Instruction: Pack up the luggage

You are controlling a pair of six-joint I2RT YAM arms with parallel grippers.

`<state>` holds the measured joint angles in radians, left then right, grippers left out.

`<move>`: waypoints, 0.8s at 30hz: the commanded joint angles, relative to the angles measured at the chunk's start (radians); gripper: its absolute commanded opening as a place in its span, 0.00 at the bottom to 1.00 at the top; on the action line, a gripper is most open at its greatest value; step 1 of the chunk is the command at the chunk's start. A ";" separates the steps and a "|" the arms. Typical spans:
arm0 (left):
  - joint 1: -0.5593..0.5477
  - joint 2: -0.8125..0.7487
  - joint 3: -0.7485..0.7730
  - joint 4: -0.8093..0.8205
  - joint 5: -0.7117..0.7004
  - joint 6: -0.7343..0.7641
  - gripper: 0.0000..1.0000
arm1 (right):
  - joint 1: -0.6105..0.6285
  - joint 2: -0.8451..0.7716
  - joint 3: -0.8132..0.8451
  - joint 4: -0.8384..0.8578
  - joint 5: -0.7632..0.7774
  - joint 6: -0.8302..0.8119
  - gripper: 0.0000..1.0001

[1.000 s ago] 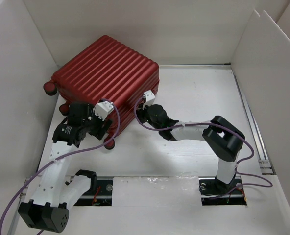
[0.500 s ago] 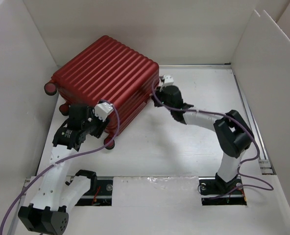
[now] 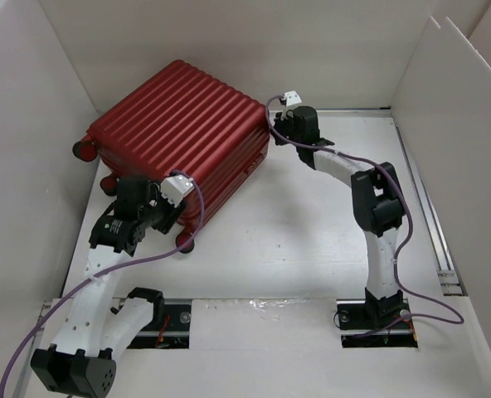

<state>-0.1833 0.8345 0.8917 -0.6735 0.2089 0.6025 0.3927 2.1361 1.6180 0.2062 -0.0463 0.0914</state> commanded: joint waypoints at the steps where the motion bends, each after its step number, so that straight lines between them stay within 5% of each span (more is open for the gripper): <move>1: 0.001 -0.005 -0.016 -0.037 0.010 0.051 0.00 | -0.095 0.044 0.071 0.188 -0.114 -0.171 0.00; 8: 0.001 -0.076 -0.036 -0.037 0.110 0.115 0.00 | -0.130 0.195 0.262 0.271 -0.637 -0.105 0.00; 10: 0.001 -0.104 -0.036 -0.006 0.136 0.094 0.35 | -0.098 0.205 0.273 0.280 -0.696 -0.079 0.00; 11: 0.001 -0.133 -0.036 0.038 0.136 0.064 0.83 | -0.085 0.205 0.260 0.280 -0.708 -0.079 0.00; 12: 0.001 -0.147 -0.024 0.072 0.117 -0.019 1.00 | -0.071 0.205 0.241 0.295 -0.708 -0.079 0.00; 16: 0.010 -0.184 0.080 0.337 -0.214 -0.198 1.00 | -0.035 0.150 0.099 0.393 -0.698 -0.020 0.00; 20: 0.010 -0.101 0.193 0.342 -0.336 -0.260 0.98 | -0.035 0.128 0.025 0.426 -0.678 0.017 0.00; 24: 0.044 0.026 0.201 0.201 -0.468 -0.378 0.75 | -0.025 0.119 -0.004 0.447 -0.668 0.018 0.00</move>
<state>-0.1638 0.7780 1.1122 -0.4213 -0.1081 0.3557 0.3008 2.3150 1.6444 0.6182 -0.6067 0.0586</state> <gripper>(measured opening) 0.768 0.008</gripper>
